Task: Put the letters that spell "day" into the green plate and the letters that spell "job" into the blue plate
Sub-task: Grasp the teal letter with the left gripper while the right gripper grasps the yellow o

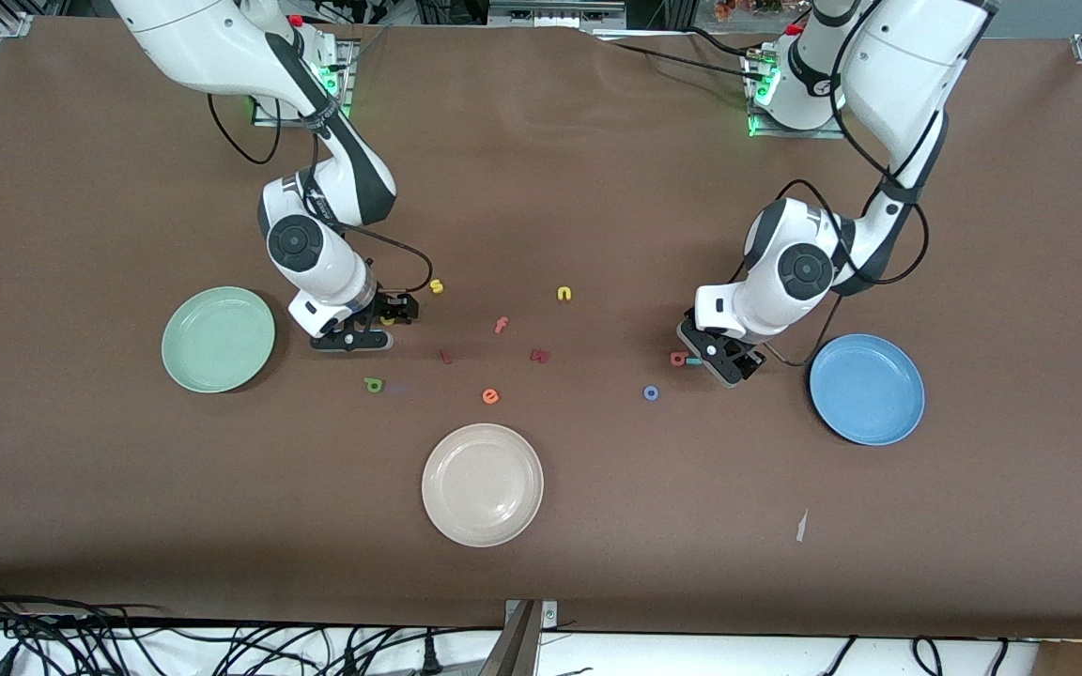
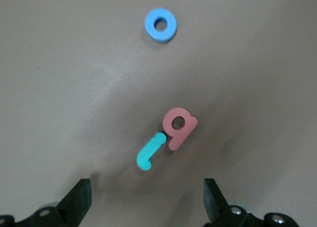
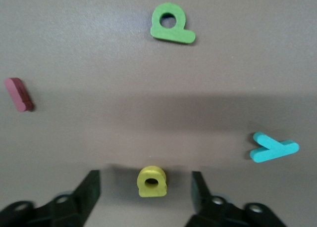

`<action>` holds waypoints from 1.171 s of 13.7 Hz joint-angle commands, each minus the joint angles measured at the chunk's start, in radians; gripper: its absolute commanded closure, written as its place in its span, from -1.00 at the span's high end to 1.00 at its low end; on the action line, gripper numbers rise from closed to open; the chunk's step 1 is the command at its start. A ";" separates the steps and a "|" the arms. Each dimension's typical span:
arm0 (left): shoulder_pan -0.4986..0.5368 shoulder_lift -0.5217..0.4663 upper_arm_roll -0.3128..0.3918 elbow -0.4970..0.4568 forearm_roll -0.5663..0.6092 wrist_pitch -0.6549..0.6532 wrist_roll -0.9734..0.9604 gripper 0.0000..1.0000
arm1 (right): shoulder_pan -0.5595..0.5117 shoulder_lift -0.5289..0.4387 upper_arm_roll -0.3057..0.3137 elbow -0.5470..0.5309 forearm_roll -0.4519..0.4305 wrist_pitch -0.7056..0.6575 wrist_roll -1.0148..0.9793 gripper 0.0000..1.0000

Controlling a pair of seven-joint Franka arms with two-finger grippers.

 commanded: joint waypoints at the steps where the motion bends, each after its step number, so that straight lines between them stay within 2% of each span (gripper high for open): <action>1: -0.071 0.039 0.044 0.052 -0.004 0.008 0.029 0.99 | 0.005 0.001 0.000 -0.009 0.007 0.014 0.009 0.43; 5: -0.111 0.060 0.072 0.086 -0.007 0.008 0.029 0.99 | 0.005 0.007 0.000 -0.008 0.007 0.015 0.009 0.15; 9: -0.123 0.079 0.098 0.094 -0.003 0.008 0.032 0.78 | 0.005 0.014 0.000 -0.009 0.005 0.019 0.009 -0.10; 10: -0.131 0.085 0.115 0.094 -0.003 0.009 0.055 0.53 | 0.005 0.014 0.000 -0.009 0.005 0.018 0.007 -0.18; 11: -0.137 0.086 0.124 0.095 -0.003 0.009 0.097 0.11 | 0.007 0.014 0.000 -0.009 0.005 0.020 0.009 -0.26; 13: -0.138 0.091 0.143 0.101 -0.004 0.009 0.116 -0.52 | 0.010 0.020 0.000 -0.009 0.005 0.020 0.009 -0.38; 15: -0.140 0.089 0.143 0.104 -0.004 0.009 0.116 -0.86 | 0.010 0.021 0.000 -0.008 0.005 0.020 0.009 -0.44; 16: -0.140 0.089 0.143 0.104 -0.004 0.008 0.116 -0.86 | 0.010 0.021 0.001 -0.006 0.007 0.019 0.009 -0.53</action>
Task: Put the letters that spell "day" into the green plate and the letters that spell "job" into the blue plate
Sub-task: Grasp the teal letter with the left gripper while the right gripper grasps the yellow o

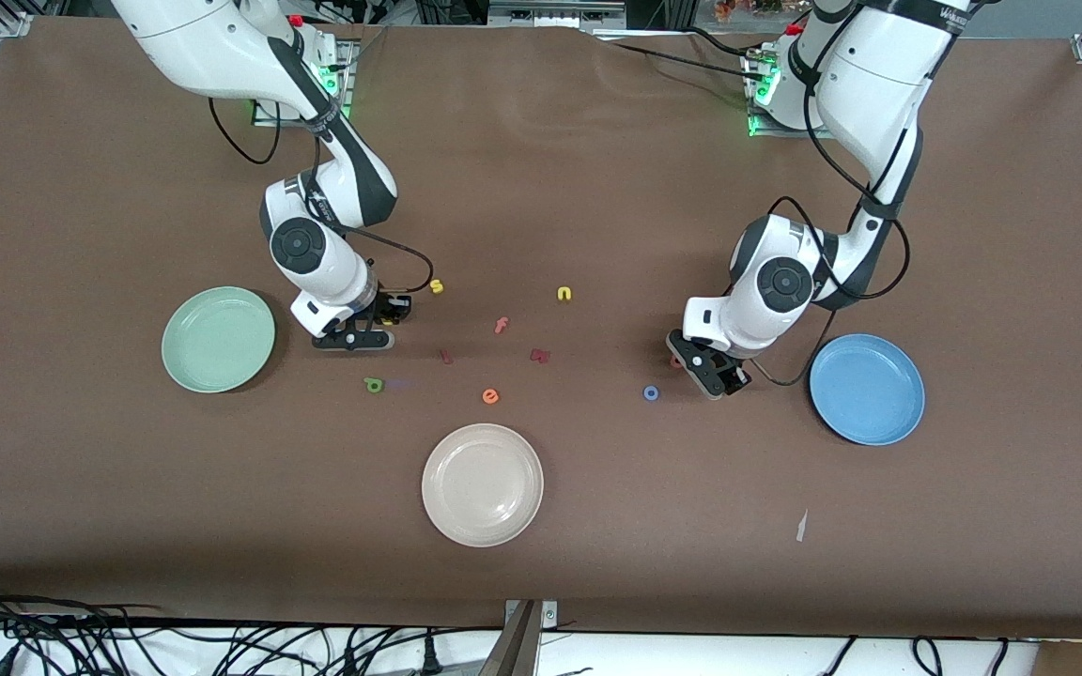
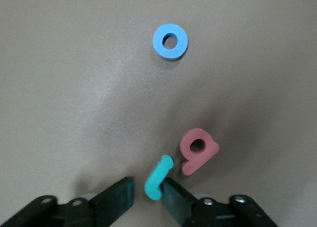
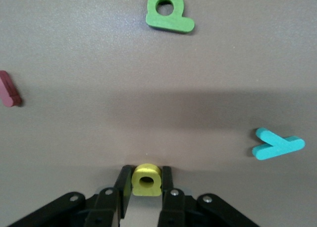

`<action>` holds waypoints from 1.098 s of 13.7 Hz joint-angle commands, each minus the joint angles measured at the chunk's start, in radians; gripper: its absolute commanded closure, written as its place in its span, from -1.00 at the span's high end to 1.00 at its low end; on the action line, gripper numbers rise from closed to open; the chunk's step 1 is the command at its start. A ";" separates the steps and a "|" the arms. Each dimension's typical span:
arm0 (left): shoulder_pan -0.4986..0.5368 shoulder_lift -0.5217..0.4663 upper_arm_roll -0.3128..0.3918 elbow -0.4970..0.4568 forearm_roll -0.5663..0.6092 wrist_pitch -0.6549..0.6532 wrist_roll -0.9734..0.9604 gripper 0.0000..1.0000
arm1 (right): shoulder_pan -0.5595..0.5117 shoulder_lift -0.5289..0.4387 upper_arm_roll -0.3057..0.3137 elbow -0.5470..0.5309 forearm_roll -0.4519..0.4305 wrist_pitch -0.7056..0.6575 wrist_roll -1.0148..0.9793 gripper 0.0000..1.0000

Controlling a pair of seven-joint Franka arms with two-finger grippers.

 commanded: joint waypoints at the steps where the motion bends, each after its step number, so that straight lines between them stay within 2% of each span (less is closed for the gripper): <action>1: -0.016 0.032 0.020 0.020 -0.004 -0.003 0.027 -0.87 | 0.010 0.010 0.000 -0.002 0.007 0.014 0.008 -0.62; 4: -0.016 0.029 0.020 0.020 -0.003 -0.002 0.027 -1.00 | 0.010 -0.006 0.000 0.030 0.010 -0.035 0.022 -0.62; 7: -0.016 -0.009 0.021 0.012 0.002 -0.013 0.026 -1.00 | 0.003 -0.035 -0.015 0.128 0.008 -0.226 0.014 -0.63; 10: 0.016 -0.074 0.021 0.015 0.000 -0.111 0.031 -1.00 | 0.003 -0.067 -0.098 0.191 0.004 -0.379 -0.100 -0.70; 15: 0.123 -0.149 0.021 0.010 0.003 -0.282 0.038 -1.00 | -0.001 -0.087 -0.264 0.191 0.004 -0.431 -0.384 -0.69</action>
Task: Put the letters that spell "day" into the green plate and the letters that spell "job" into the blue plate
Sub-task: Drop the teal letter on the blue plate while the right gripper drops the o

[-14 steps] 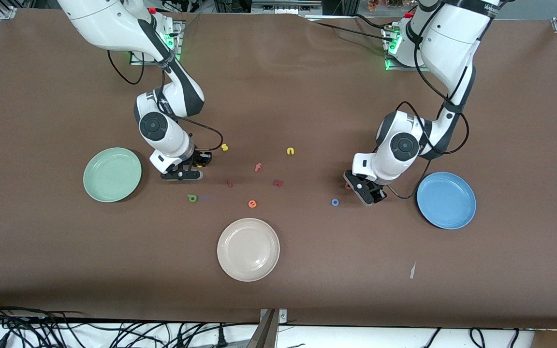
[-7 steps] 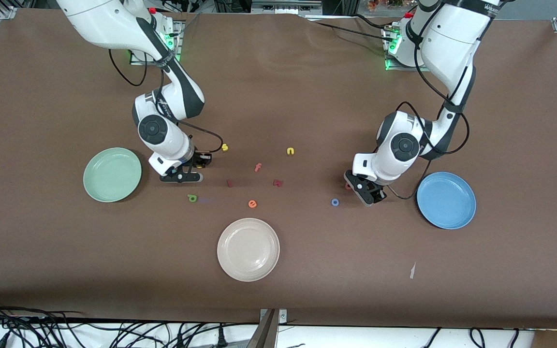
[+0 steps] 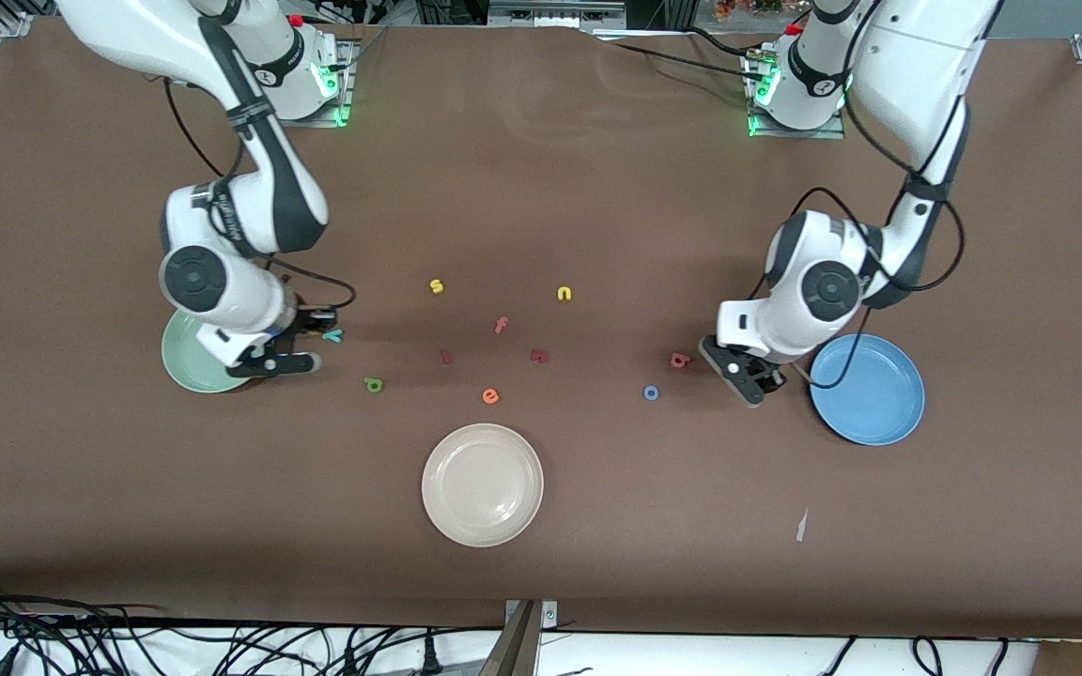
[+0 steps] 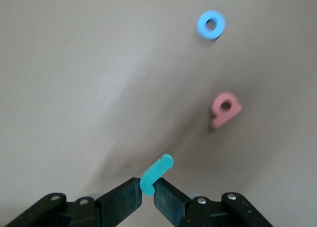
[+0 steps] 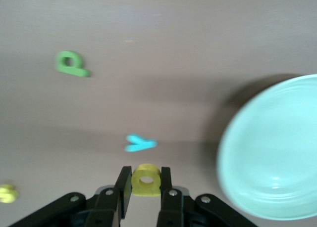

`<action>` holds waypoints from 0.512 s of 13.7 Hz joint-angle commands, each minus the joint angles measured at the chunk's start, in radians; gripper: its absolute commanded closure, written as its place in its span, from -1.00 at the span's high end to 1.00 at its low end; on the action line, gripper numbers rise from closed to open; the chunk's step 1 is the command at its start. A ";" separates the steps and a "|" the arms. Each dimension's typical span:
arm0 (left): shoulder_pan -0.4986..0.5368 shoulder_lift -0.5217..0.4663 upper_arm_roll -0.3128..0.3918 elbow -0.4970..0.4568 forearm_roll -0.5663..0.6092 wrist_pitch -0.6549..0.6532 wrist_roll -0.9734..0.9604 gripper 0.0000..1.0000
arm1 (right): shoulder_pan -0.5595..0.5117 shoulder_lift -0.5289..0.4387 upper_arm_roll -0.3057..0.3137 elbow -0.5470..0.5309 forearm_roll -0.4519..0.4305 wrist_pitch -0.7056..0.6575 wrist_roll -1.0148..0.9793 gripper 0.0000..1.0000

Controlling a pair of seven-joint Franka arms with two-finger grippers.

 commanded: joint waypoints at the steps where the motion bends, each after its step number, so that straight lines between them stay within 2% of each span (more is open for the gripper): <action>1: 0.082 -0.042 -0.004 -0.020 0.005 -0.087 0.071 -1.00 | -0.002 0.002 -0.068 -0.001 0.005 -0.020 -0.109 -0.70; 4: 0.146 -0.041 0.034 -0.021 0.003 -0.092 0.279 -1.00 | -0.070 0.045 -0.087 0.027 -0.006 -0.009 -0.175 -0.69; 6: 0.165 -0.041 0.064 -0.021 0.003 -0.092 0.327 -1.00 | -0.106 0.106 -0.087 0.074 -0.006 -0.009 -0.200 -0.64; 7: 0.165 -0.041 0.080 -0.021 0.005 -0.092 0.339 -1.00 | -0.118 0.124 -0.087 0.085 -0.002 -0.009 -0.200 -0.37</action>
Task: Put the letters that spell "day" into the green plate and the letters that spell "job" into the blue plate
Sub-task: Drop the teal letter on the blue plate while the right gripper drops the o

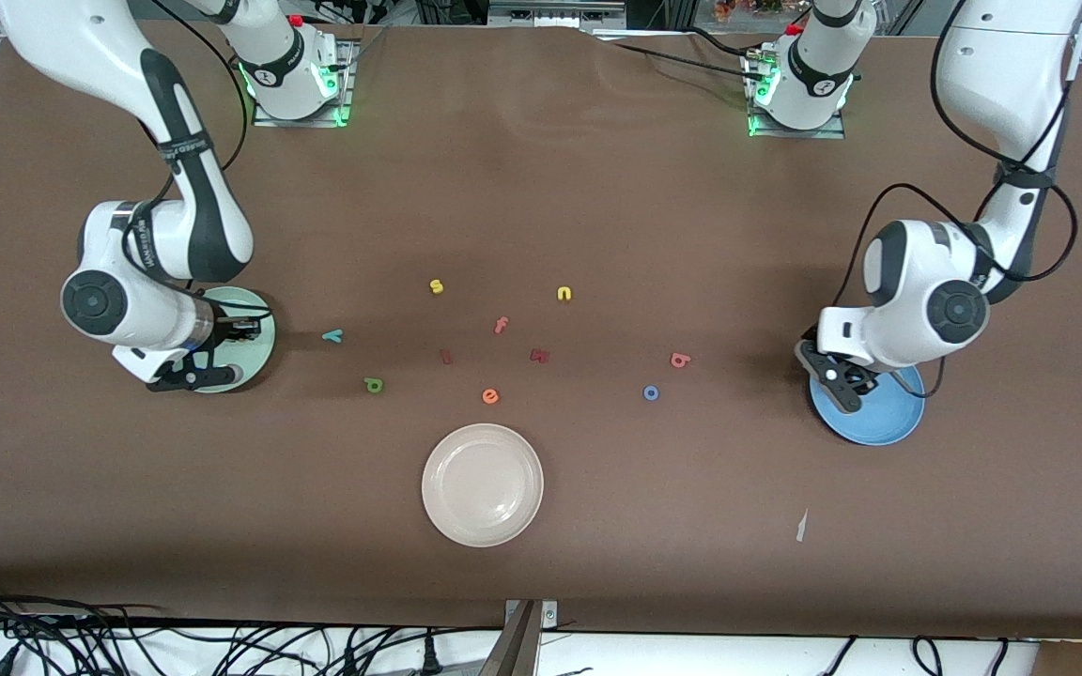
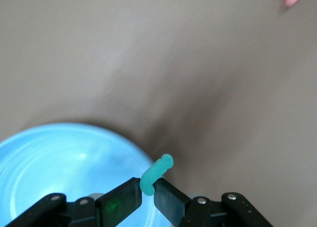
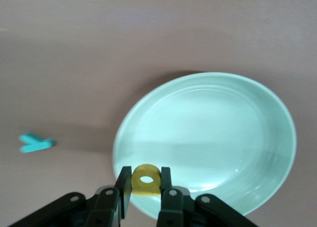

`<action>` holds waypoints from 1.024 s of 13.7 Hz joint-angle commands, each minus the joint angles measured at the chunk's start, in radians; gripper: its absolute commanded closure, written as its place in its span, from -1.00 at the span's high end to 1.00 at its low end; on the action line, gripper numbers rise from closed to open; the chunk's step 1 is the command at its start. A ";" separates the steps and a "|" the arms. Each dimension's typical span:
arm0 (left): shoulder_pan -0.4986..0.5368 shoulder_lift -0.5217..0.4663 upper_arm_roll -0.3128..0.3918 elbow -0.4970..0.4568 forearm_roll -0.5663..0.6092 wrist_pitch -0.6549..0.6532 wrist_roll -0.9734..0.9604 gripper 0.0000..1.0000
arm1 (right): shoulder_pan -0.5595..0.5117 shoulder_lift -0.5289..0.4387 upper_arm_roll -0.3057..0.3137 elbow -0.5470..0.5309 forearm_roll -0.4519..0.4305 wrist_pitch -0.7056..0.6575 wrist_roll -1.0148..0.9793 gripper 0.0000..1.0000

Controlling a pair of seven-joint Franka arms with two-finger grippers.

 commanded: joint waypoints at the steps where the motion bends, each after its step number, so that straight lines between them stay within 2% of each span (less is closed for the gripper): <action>1: 0.000 -0.015 0.029 -0.009 0.003 -0.014 0.059 -1.00 | -0.028 0.065 0.009 0.063 0.004 -0.008 -0.019 0.35; 2: -0.001 -0.013 0.031 -0.008 0.003 -0.014 0.060 -0.83 | -0.020 0.062 0.009 0.063 0.006 -0.015 -0.009 0.99; 3: -0.002 -0.013 0.032 -0.005 0.003 -0.014 0.060 -0.33 | -0.016 0.056 0.015 0.063 0.009 -0.018 -0.002 1.00; 4: -0.002 -0.013 0.031 -0.002 0.003 -0.014 0.060 -0.20 | -0.008 0.045 0.027 0.063 0.009 -0.020 0.002 1.00; 11: -0.018 -0.017 0.025 0.007 -0.014 -0.009 0.047 -0.07 | -0.002 0.036 0.170 0.046 0.011 -0.003 0.237 1.00; 14: -0.096 -0.012 0.022 0.017 -0.176 -0.006 -0.036 -0.03 | -0.002 0.031 0.213 0.003 0.011 0.061 0.306 1.00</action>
